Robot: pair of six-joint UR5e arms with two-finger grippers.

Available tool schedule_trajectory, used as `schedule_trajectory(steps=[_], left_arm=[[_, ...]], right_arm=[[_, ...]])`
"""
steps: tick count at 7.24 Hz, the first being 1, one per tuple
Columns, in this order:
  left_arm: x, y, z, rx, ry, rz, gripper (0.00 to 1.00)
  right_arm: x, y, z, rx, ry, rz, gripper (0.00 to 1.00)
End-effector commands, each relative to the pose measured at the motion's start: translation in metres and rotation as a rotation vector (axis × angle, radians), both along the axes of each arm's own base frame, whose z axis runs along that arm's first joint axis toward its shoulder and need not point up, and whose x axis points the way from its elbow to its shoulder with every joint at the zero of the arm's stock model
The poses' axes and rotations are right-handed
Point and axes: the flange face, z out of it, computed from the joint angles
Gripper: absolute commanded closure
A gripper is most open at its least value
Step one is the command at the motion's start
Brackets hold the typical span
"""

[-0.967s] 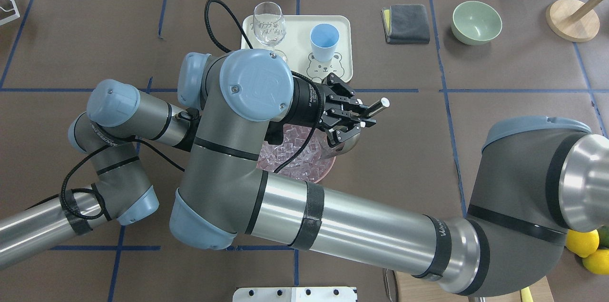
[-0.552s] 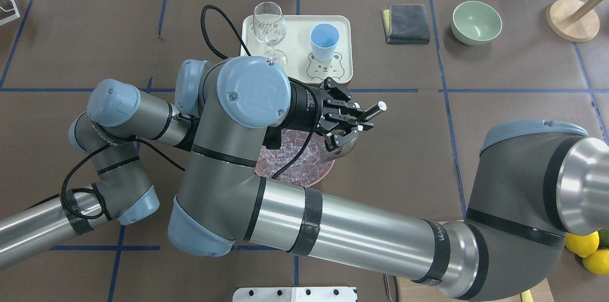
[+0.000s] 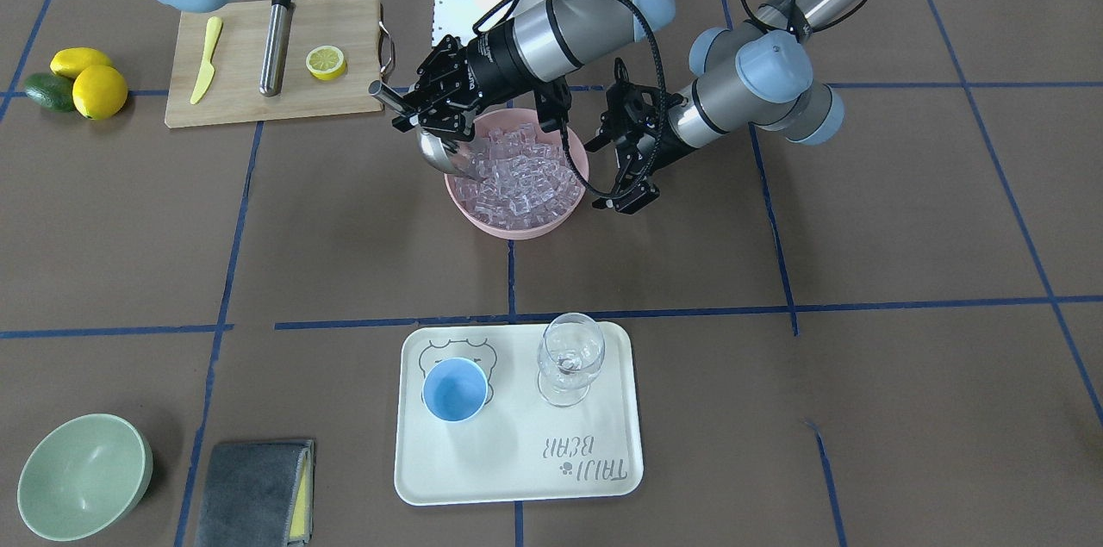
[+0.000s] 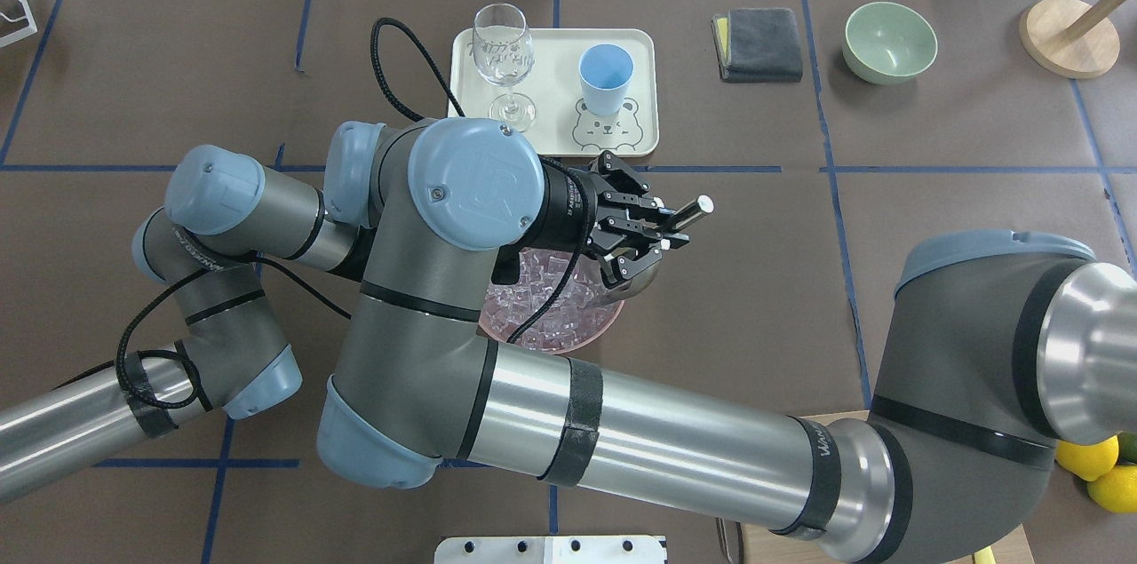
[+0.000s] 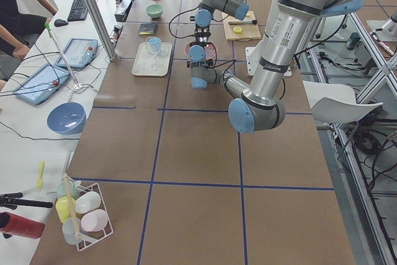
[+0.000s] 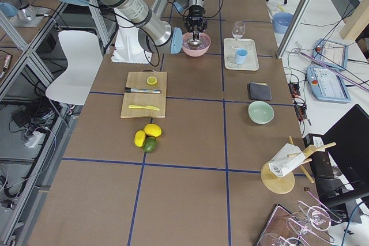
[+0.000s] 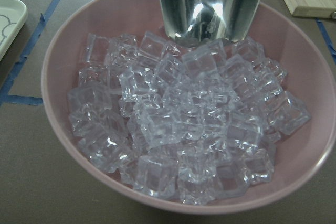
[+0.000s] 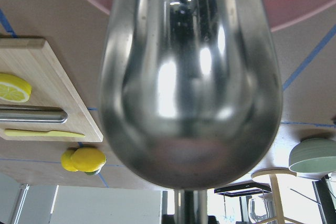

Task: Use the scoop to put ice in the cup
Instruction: 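Lower the scoop into the ice bowl with the right gripper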

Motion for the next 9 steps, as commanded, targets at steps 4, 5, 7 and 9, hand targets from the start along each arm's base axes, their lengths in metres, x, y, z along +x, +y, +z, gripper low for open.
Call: schedule_trajectory(steps=[4, 5, 7, 9], left_arm=[[0.001, -0.001, -0.005, 0.005, 0.007, 0.000, 0.00], [0.001, -0.001, -0.005, 0.006, 0.007, 0.000, 0.00], [0.000, -0.001, -0.005, 0.008, 0.007, -0.001, 0.00], [0.000, -0.001, -0.005, 0.009, 0.008, -0.001, 0.00]], right_arm=[[-0.015, -0.002, 0.025, 0.020, -0.067, -0.010, 1.00], [-0.017, -0.003, 0.030, 0.024, -0.089, -0.009, 1.00], [0.002, 0.004, 0.046, 0.058, -0.205, 0.001, 1.00], [0.024, 0.010, 0.067, 0.062, -0.317, 0.012, 1.00]])
